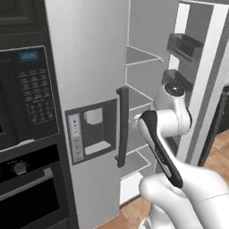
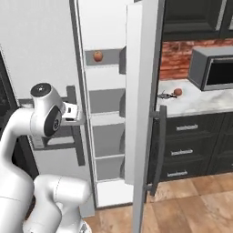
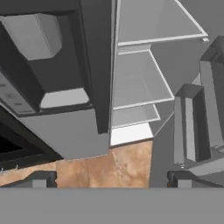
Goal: Open the fridge, remove the peach, onion, and fish, and place them on any counter.
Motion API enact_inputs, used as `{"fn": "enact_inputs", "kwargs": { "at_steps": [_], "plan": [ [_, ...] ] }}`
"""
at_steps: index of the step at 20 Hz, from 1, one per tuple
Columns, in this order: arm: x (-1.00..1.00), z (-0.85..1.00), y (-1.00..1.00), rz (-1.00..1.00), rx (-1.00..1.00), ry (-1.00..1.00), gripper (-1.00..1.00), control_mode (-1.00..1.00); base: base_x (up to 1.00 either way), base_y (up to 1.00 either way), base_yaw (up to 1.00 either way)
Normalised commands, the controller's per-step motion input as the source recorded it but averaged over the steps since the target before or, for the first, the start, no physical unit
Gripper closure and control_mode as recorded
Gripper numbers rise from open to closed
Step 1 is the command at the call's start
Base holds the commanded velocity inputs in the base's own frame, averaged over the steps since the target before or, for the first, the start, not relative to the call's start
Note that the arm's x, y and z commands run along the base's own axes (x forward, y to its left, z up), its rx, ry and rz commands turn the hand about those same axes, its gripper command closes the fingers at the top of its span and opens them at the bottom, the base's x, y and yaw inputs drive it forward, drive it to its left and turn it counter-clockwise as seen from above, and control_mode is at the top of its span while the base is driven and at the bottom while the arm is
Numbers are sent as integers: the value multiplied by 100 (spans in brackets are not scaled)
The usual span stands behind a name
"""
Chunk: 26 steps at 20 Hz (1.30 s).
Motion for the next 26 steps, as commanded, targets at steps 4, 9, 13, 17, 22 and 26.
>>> {"fn": "enact_inputs", "kwargs": {
  "at_steps": [4,9,13,17,22,26],
  "plan": [
    [0,0,0,0,0,0,-100,100,82,-1,-35],
    [0,0,0,0,0,0,-100,100,68,-40,-25],
    [0,0,0,0,0,0,-100,100,66,-59,-16],
    [0,0,0,0,0,0,-100,100,48,-34,-6],
    [3,0,5,9,1,-5,-100,-100,-1,20,17],
    [24,26,16,54,8,-33,-100,-100,0,0,0]
  ]
}}
